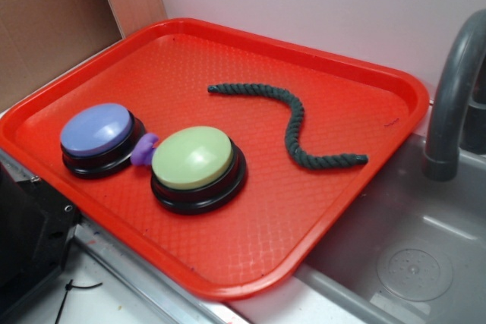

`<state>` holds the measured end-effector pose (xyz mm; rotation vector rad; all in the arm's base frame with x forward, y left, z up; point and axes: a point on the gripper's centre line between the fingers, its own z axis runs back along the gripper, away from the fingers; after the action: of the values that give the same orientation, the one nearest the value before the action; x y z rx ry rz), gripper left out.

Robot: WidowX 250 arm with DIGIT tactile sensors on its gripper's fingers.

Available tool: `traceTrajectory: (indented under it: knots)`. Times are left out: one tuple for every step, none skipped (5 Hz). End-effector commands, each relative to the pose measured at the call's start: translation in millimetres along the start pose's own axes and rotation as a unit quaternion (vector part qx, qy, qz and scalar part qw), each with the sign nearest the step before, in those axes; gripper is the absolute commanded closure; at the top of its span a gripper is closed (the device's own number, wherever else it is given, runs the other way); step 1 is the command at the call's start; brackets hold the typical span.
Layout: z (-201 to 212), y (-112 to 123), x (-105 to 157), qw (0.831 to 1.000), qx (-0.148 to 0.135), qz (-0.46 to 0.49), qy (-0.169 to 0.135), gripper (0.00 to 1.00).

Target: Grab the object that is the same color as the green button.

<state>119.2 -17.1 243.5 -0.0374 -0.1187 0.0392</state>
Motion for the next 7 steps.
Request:
traceTrajectory:
  knots:
    - [0.0, 0.0, 0.0, 1.0, 0.0, 0.0, 0.0, 0.0]
    - [-10.9, -9.4, 18.3, 0.999, -0.005, 0.044, -0.012, 0.0]
    - [-29.7, -19.6, 42.5, 0.996, -0.01, 0.084, -0.005, 0.0]
    - [-59.8, -39.5, 67.5, 0.991, -0.045, 0.123, 0.009, 0.0]
    - [-91.0, -58.6, 88.6, 0.983, -0.035, 0.177, -0.02, 0.0]
    - [-119.6, -74.4, 103.6, 0.974, -0.029, 0.218, -0.045, 0.0]
    - [-147.4, -89.1, 114.3, 0.972, -0.025, 0.228, -0.052, 0.0]
